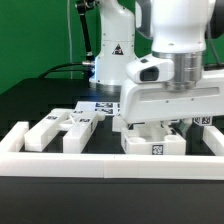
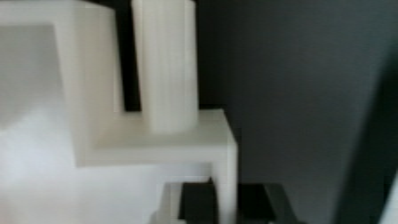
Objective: Assemble chair
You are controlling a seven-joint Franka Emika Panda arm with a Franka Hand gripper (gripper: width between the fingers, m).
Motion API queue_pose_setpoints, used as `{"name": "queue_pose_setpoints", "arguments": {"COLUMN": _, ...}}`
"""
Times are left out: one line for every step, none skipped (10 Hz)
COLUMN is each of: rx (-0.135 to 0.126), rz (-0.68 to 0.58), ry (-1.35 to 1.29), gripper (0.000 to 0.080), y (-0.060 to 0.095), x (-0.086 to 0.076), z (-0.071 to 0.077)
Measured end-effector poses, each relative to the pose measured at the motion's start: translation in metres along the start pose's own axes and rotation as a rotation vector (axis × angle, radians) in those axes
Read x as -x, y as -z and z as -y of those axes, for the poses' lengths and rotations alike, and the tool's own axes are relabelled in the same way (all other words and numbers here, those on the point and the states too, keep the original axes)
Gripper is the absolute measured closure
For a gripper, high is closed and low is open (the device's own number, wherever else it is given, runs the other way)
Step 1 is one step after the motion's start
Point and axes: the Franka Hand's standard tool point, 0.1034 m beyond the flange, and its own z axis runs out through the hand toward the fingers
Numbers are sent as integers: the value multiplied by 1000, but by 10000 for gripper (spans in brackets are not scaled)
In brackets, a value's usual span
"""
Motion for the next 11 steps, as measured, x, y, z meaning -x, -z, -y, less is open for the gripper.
{"name": "queue_pose_setpoints", "arguments": {"rx": -1, "rz": -6, "ry": -13, "gripper": 764, "y": 0, "x": -6, "z": 12}}
{"name": "queue_pose_setpoints", "arguments": {"rx": -2, "rz": -13, "ry": -15, "gripper": 764, "y": -1, "x": -12, "z": 20}}
{"name": "queue_pose_setpoints", "arguments": {"rx": -3, "rz": -16, "ry": -11, "gripper": 764, "y": -2, "x": -15, "z": 23}}
{"name": "queue_pose_setpoints", "arguments": {"rx": -4, "rz": -22, "ry": -7, "gripper": 764, "y": -1, "x": -19, "z": 26}}
{"name": "queue_pose_setpoints", "arguments": {"rx": -5, "rz": -27, "ry": -7, "gripper": 764, "y": -2, "x": -23, "z": 26}}
{"name": "queue_pose_setpoints", "arguments": {"rx": -6, "rz": -34, "ry": -8, "gripper": 764, "y": -1, "x": -28, "z": 27}}
{"name": "queue_pose_setpoints", "arguments": {"rx": -7, "rz": -41, "ry": -11, "gripper": 764, "y": -1, "x": -32, "z": 26}}
{"name": "queue_pose_setpoints", "arguments": {"rx": -6, "rz": -46, "ry": -23, "gripper": 764, "y": 0, "x": -36, "z": 26}}
{"name": "queue_pose_setpoints", "arguments": {"rx": -6, "rz": -52, "ry": -22, "gripper": 764, "y": 1, "x": -38, "z": 26}}
{"name": "queue_pose_setpoints", "arguments": {"rx": -6, "rz": -55, "ry": -19, "gripper": 764, "y": 2, "x": -39, "z": 26}}
{"name": "queue_pose_setpoints", "arguments": {"rx": -6, "rz": -56, "ry": -15, "gripper": 764, "y": 3, "x": -39, "z": 26}}
